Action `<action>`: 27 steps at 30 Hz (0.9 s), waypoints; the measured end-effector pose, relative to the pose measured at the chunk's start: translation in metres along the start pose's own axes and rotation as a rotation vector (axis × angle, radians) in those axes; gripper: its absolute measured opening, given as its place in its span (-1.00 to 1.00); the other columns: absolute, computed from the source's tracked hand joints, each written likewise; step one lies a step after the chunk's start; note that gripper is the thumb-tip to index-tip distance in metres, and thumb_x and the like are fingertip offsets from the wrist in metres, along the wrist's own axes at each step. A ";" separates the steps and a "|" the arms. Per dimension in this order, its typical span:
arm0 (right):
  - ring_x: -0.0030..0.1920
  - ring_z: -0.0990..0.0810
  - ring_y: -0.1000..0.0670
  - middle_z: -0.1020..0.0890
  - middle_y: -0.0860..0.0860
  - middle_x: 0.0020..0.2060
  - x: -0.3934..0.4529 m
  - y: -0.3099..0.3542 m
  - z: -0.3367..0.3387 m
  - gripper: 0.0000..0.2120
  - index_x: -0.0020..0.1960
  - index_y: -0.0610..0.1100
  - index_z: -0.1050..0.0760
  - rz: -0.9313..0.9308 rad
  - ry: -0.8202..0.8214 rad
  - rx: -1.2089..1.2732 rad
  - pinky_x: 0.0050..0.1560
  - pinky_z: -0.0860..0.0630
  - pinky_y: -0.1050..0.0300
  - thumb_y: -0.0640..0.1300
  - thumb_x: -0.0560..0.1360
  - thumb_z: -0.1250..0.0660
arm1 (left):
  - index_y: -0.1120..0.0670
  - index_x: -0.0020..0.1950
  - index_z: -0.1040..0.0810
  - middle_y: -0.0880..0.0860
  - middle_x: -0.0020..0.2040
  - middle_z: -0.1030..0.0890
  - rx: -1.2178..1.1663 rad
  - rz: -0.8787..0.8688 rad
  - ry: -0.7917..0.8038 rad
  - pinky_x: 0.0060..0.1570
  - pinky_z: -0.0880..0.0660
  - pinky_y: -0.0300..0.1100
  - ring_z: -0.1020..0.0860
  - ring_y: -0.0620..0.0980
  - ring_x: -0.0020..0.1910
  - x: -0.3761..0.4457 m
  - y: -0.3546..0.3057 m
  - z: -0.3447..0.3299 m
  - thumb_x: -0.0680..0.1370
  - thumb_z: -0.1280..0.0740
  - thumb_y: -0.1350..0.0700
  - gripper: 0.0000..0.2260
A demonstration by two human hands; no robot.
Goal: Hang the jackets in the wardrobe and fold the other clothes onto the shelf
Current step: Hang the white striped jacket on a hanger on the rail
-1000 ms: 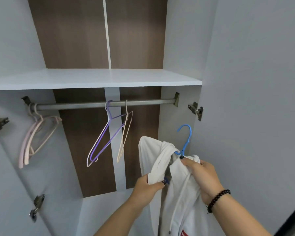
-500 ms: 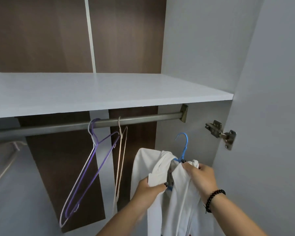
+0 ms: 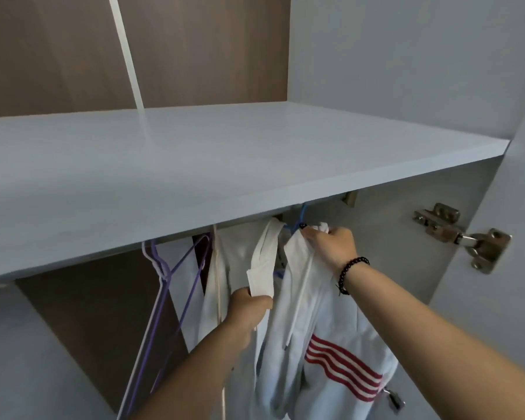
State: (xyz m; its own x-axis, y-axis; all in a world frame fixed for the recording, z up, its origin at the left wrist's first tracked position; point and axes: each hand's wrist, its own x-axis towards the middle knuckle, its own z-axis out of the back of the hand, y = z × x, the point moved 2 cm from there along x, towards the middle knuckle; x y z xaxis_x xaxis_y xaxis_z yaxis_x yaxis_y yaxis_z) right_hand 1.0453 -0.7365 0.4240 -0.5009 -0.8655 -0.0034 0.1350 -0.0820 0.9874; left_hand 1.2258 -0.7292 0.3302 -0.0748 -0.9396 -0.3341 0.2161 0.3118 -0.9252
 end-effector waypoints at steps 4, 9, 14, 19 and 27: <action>-0.41 -0.32 0.04 -0.32 0.08 -0.54 0.013 0.000 -0.013 -0.59 -0.49 -0.02 -0.23 -0.008 0.016 0.043 -0.33 -0.30 0.17 -0.14 0.36 -0.43 | 0.17 0.01 -0.61 0.12 -0.09 -0.65 0.086 -0.081 -0.036 -0.14 -0.49 -0.19 -0.60 0.07 -0.11 0.010 -0.002 0.010 0.52 -0.38 0.23 -0.91; -0.37 -0.41 0.03 -0.41 0.07 -0.49 0.020 -0.012 -0.015 -0.67 -0.45 -0.04 -0.34 -0.067 0.093 0.012 -0.25 -0.38 0.16 -0.13 0.36 -0.45 | 0.08 -0.02 -0.56 0.07 -0.15 -0.61 0.216 -0.153 -0.064 -0.18 -0.46 -0.22 -0.56 -0.01 -0.18 0.008 0.010 0.015 0.62 -0.25 0.05 -0.86; -0.40 -0.38 0.03 -0.39 0.09 -0.54 0.016 -0.029 -0.005 -0.55 -0.57 -0.02 -0.28 -0.011 0.122 -0.099 -0.27 -0.36 0.18 -0.06 0.38 -0.43 | 0.10 0.33 -0.42 0.01 0.16 -0.55 0.168 -0.147 -0.154 0.13 -0.41 -0.16 -0.52 -0.03 0.11 -0.003 0.030 -0.003 0.67 -0.11 0.05 -0.72; -0.30 -0.41 -0.03 -0.34 0.05 -0.46 0.000 -0.011 0.010 -0.50 -0.51 -0.06 -0.18 0.372 0.029 -0.640 -0.33 -0.32 0.17 0.03 0.48 -0.33 | -0.17 0.02 -0.45 -0.14 -0.11 -0.61 0.026 -0.266 -0.128 -0.27 -0.39 -0.52 -0.55 -0.36 -0.20 -0.023 0.032 -0.034 0.56 -0.28 -0.14 -0.90; -0.52 -0.22 0.05 -0.24 -0.01 -0.56 -0.021 0.009 0.018 -0.47 -0.51 -0.11 -0.12 0.360 0.127 -0.482 -0.48 -0.21 0.27 -0.12 0.50 -0.35 | -0.01 0.43 -0.12 -0.19 0.15 -0.48 0.454 -0.299 0.025 0.06 -0.48 -0.28 -0.50 -0.18 0.13 -0.031 0.022 -0.064 0.09 -0.40 -0.50 0.07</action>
State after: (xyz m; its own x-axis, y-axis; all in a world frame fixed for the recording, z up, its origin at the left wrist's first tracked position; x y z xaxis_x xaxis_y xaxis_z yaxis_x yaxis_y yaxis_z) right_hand 1.0420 -0.7102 0.4354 -0.2499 -0.9302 0.2689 0.6629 0.0380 0.7477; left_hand 1.1705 -0.6844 0.3088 -0.2196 -0.9725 -0.0778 0.5803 -0.0661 -0.8117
